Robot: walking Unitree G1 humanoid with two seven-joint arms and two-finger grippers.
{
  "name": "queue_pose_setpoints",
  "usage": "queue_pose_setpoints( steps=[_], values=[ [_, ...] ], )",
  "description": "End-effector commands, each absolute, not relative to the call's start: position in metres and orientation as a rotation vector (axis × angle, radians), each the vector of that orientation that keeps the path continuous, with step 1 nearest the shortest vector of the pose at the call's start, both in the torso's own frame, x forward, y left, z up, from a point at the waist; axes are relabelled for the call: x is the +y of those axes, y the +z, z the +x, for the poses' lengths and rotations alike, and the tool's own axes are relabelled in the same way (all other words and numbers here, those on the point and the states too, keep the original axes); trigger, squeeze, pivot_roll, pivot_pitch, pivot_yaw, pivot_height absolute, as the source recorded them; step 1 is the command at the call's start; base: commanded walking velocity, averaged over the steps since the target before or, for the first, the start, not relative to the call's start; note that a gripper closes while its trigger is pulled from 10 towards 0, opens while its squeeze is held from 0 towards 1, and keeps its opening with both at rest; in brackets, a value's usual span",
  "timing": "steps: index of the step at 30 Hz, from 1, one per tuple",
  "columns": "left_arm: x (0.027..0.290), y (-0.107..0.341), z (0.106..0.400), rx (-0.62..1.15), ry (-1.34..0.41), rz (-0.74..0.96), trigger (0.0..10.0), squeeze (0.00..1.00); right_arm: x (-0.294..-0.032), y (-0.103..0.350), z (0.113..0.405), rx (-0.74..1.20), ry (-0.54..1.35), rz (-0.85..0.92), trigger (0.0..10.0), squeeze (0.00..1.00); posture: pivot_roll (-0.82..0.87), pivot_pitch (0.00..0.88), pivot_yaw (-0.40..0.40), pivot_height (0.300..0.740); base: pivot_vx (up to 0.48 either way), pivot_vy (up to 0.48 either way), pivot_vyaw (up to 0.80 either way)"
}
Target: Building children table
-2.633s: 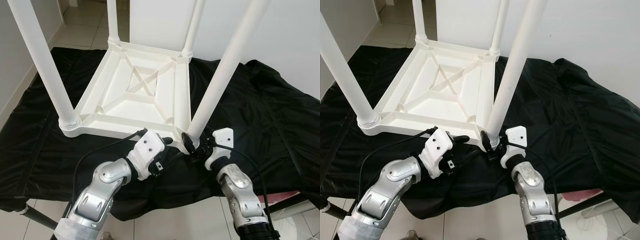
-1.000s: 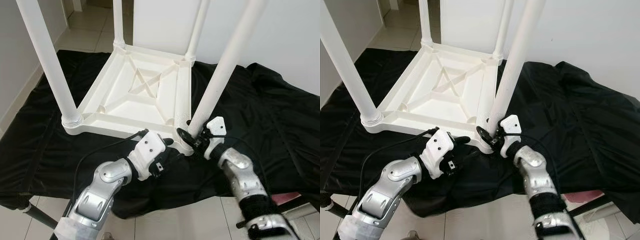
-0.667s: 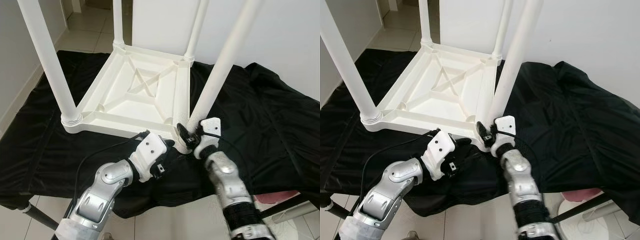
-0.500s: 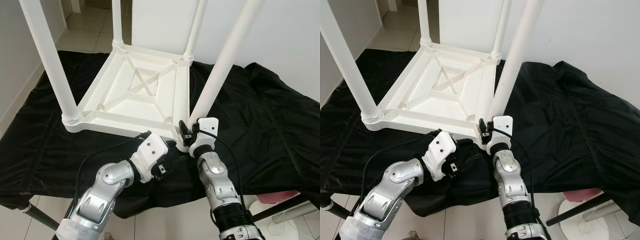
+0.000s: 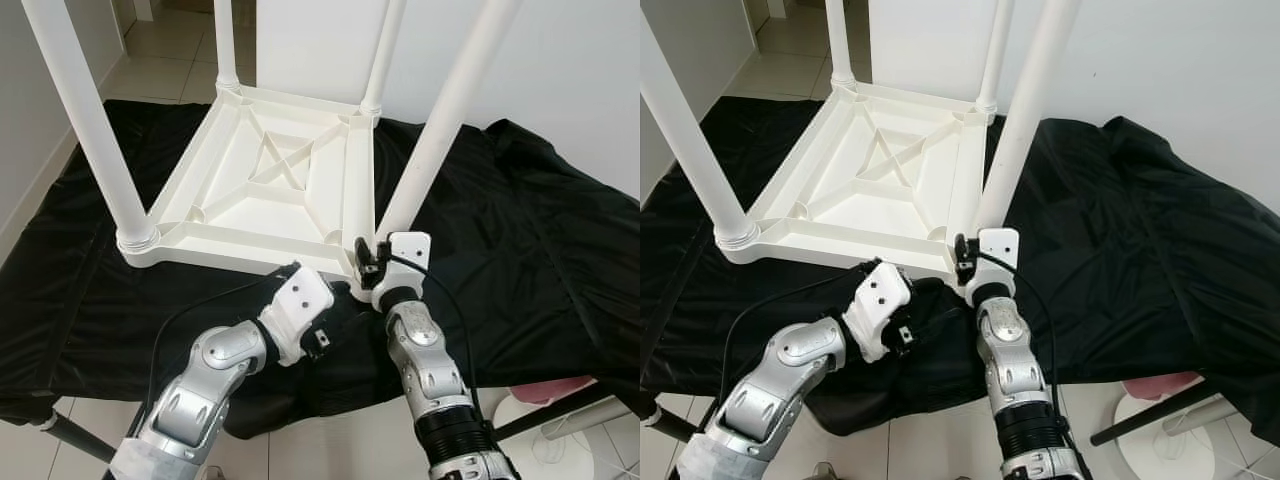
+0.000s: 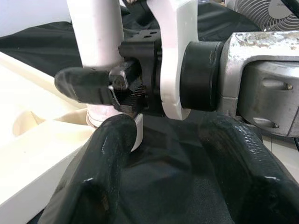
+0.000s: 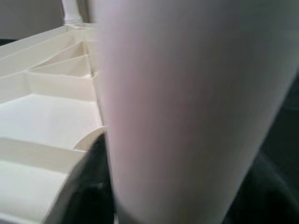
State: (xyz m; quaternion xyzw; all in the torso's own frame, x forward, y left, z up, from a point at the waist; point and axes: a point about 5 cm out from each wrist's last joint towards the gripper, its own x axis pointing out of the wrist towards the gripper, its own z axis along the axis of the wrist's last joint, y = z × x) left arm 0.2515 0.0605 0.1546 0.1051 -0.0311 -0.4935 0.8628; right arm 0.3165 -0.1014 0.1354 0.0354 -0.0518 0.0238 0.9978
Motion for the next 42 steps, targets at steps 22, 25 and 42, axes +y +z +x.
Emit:
queue_pose_setpoints(
  steps=[22, 25, 42],
  values=[
    [0.061, 0.155, 0.255, -0.068, -1.001, 0.213, 10.0, 0.00, -0.131, 0.127, 0.295, -0.131, 0.441, 0.049, 10.0, 0.00, 0.03, 0.083, -0.112, 0.740, 0.000, 0.000, 0.00],
    [0.061, 0.155, 0.256, -0.069, -1.004, 0.215, 10.0, 0.00, -0.136, 0.127, 0.297, -0.127, 0.486, 0.018, 10.0, 0.00, 0.03, 0.081, -0.110, 0.740, 0.000, 0.000, 0.00],
    [0.063, 0.160, 0.261, -0.085, -0.993, 0.232, 10.0, 0.00, -0.133, 0.137, 0.342, -0.065, 0.768, -0.105, 10.0, 0.00, 0.06, 0.066, -0.113, 0.740, 0.000, 0.000, 0.00]
  ],
)
